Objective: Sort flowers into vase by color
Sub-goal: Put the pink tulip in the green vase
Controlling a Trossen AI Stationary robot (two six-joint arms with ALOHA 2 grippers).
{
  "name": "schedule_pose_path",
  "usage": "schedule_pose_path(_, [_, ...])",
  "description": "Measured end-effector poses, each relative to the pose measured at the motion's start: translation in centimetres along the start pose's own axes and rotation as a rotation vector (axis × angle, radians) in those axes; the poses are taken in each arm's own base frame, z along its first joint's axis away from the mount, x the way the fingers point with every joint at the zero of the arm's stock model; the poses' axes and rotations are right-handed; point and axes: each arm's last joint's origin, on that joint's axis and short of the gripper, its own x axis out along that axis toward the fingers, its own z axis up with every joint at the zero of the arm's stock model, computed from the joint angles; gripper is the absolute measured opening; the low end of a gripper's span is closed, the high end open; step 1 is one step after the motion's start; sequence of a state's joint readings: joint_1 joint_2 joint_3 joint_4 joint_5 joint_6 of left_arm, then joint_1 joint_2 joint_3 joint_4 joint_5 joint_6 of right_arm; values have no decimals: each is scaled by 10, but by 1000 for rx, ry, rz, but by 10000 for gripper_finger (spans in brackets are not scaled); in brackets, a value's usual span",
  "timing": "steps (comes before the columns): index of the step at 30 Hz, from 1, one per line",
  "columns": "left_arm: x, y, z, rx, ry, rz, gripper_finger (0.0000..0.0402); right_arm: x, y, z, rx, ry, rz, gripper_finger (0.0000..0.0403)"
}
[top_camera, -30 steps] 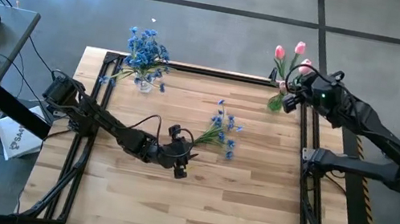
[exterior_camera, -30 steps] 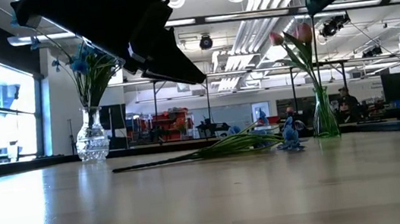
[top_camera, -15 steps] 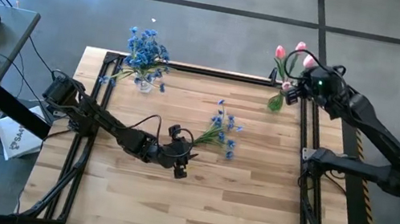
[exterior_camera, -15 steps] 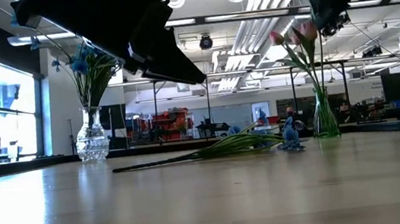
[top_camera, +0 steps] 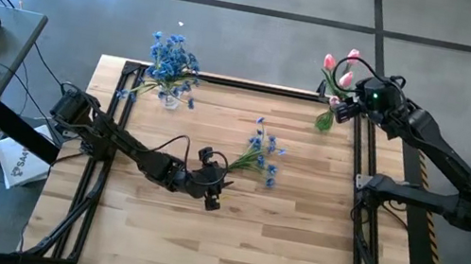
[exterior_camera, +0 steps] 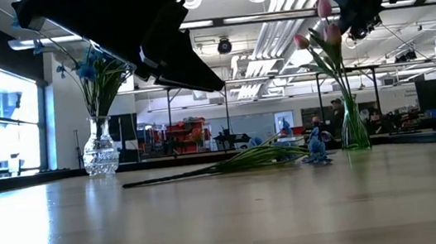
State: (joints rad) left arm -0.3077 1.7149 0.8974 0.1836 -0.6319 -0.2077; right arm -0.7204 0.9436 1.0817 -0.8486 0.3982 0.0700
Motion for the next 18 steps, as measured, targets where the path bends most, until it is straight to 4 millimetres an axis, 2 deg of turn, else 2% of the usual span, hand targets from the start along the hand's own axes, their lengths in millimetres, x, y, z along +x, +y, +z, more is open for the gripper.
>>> schedule_pose_path(4, [0,0,0,0,0,0,129,0,0,0,-1,4,15,197])
schedule_pose_path(8, [0,0,0,0,0,0,129,3,2,-2,-13,36,32,165])
schedule_pose_path(18, [0,0,0,0,1,-1,129,24,-2,-3,-37,135,-18,18])
